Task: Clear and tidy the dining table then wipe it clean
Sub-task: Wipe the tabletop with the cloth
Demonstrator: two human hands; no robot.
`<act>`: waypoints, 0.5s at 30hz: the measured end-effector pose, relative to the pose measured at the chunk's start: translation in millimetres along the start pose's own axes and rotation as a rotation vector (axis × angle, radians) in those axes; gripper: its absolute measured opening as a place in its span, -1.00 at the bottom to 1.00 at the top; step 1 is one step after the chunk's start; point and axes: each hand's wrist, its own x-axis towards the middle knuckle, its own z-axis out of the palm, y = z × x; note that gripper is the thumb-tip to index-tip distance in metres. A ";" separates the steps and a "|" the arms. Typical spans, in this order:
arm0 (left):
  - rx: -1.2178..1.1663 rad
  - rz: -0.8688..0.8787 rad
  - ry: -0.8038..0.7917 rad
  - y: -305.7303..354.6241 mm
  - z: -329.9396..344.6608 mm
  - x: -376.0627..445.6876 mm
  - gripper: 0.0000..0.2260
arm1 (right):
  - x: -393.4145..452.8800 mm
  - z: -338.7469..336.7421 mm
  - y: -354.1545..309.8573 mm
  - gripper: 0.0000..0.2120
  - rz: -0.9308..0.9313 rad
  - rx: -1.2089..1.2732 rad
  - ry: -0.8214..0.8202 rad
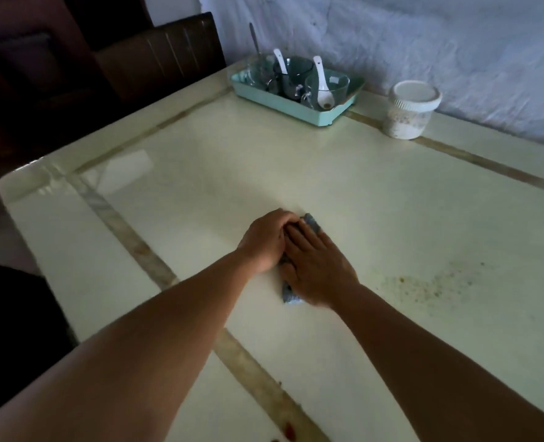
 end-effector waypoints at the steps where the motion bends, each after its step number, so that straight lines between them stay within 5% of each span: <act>1: -0.020 -0.035 0.017 -6.2 -3.6 -17.6 -0.68 | -5.0 3.0 -16.1 -0.25 -0.005 0.014 0.002; 4: -0.055 -0.114 0.065 -25.8 -18.7 -77.7 -0.68 | -23.5 10.7 -70.6 -0.44 -0.015 0.043 -0.038; 9: -0.170 -0.239 0.148 -55.2 -36.9 -156.1 -0.71 | -49.6 26.2 -147.3 -0.43 -0.065 0.016 -0.071; 15: 0.018 -0.275 0.197 -79.0 -46.3 -223.9 -0.62 | -82.6 32.0 -211.9 -0.38 -0.118 -0.011 -0.131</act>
